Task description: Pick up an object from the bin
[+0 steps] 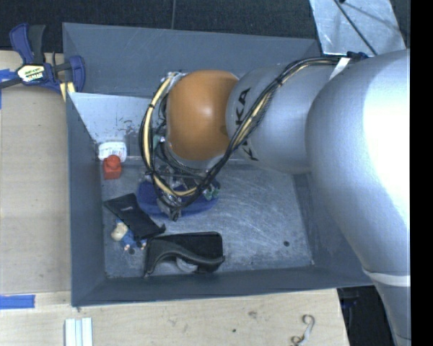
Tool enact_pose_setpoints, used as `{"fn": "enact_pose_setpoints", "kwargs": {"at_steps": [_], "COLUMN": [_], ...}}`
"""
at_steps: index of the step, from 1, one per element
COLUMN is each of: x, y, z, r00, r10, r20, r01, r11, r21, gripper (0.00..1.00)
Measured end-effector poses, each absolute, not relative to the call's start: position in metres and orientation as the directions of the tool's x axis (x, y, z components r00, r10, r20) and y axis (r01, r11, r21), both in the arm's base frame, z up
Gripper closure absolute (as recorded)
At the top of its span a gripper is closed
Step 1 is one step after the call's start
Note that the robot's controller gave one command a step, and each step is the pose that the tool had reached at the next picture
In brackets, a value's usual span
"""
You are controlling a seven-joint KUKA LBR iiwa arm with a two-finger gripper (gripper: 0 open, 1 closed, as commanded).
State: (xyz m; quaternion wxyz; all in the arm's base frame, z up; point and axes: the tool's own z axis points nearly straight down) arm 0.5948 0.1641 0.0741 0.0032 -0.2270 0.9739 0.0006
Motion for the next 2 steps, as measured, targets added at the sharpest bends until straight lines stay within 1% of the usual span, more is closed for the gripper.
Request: {"fn": "enact_pose_setpoints", "kwargs": {"at_steps": [1,2], "x": [0.598,0.599], "y": [0.164,0.165], "z": [0.164,0.183], "r00": [-0.898,-0.899], "r10": [-0.440,-0.437], "r20": [-0.012,-0.007], "r01": [-0.440,-0.437], "r11": [0.898,0.899], "r21": [-0.002,-0.001], "gripper": [1.00,1.00]}}
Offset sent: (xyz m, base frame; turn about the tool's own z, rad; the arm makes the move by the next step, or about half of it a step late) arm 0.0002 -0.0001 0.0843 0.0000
